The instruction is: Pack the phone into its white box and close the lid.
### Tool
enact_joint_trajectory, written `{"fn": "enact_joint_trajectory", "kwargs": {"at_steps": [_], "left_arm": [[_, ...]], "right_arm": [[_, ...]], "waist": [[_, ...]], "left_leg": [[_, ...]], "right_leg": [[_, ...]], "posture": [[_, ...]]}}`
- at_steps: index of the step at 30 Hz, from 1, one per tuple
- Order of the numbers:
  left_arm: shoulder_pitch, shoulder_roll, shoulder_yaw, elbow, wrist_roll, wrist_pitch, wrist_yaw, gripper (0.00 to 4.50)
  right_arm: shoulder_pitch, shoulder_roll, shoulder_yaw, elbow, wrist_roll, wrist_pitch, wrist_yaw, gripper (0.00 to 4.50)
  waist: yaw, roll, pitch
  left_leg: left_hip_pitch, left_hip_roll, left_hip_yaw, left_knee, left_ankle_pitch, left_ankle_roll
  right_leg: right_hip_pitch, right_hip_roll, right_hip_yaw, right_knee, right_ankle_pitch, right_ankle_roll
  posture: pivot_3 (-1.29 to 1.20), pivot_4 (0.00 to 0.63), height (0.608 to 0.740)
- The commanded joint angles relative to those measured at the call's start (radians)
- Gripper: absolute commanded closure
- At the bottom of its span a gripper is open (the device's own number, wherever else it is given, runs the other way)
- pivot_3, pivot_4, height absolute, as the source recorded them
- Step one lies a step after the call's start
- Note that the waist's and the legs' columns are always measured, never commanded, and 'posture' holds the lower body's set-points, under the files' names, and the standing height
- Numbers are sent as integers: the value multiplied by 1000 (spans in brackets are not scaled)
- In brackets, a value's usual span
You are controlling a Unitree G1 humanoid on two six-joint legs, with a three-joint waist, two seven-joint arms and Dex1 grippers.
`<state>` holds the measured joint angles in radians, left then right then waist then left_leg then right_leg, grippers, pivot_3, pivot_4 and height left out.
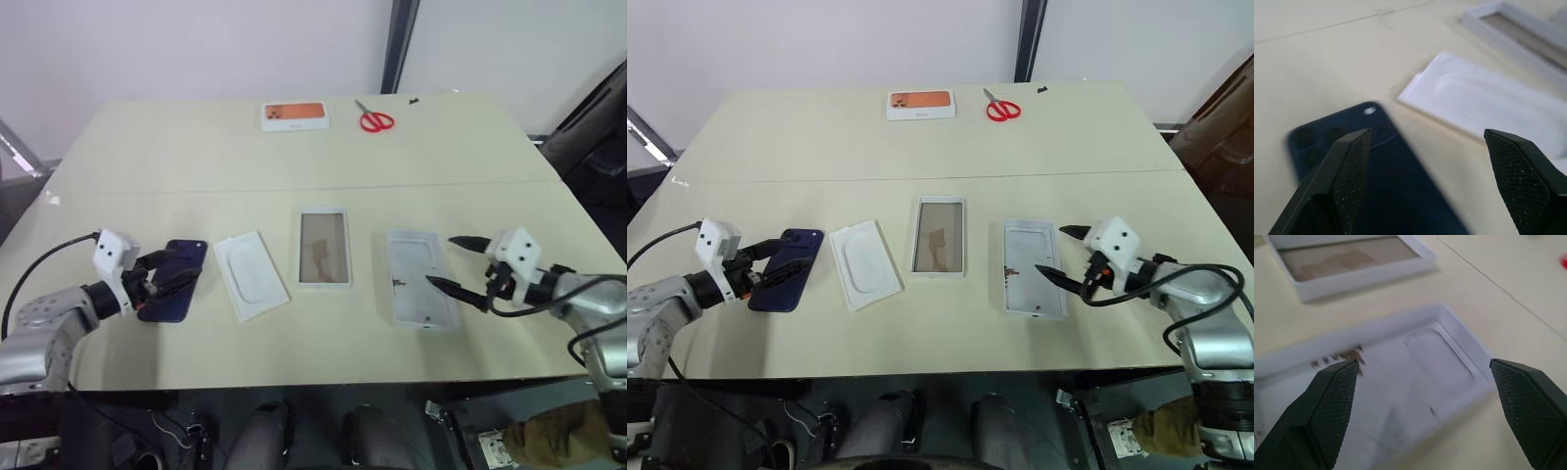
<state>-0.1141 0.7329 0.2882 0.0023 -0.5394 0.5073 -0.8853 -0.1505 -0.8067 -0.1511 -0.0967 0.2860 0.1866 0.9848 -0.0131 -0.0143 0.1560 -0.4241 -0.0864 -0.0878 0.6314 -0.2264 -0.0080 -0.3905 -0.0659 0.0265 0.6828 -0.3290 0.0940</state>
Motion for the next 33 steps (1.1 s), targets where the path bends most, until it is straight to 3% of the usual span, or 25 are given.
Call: {"fn": "enact_joint_trajectory", "kwargs": {"at_steps": [1,3,10,18,23,29,33], "left_arm": [[-5,-2,-16,-94,-20,144,90,623],[-8,2,-56,-122,-1,183,107,623],[-77,-32,-32,-198,-217,591,199,623],[-87,-106,22,-264,-303,836,353,623],[-115,-247,117,-238,-344,905,463,623],[-110,-318,233,-166,-393,933,493,623],[-115,-350,246,-142,-398,925,516,623]], "right_arm": [[-66,7,46,-71,-5,9,-3,8],[-115,30,90,-80,-11,16,-11,8],[-174,62,144,-23,-41,-13,-13,8],[-168,78,146,-4,-53,-38,-15,8],[-156,83,143,-19,-53,-36,-22,8],[-151,73,139,-29,-58,-36,-23,8],[-151,77,141,-30,-62,-37,-25,8]], "waist": [[0,0,0],[0,0,0],[5,0,0],[1,0,0],[9,0,-1],[9,1,-1],[13,1,-1]], "left_leg": [[0,0,0,0,0,0],[0,0,0,0,0,0],[0,-1,0,2,0,0],[0,0,0,1,0,0],[0,-1,0,2,0,-1],[1,-1,0,3,3,-5],[1,-1,0,3,3,-5]], "right_leg": [[0,0,0,0,0,0],[0,0,0,0,0,0],[1,0,0,0,0,0],[1,0,0,0,0,0],[2,0,0,0,0,0],[2,0,0,0,0,0],[3,0,0,0,0,0]], "posture": [[0,150,734],[0,150,734],[0,150,734],[0,150,734],[0,150,734],[0,150,734],[0,150,734]]}}
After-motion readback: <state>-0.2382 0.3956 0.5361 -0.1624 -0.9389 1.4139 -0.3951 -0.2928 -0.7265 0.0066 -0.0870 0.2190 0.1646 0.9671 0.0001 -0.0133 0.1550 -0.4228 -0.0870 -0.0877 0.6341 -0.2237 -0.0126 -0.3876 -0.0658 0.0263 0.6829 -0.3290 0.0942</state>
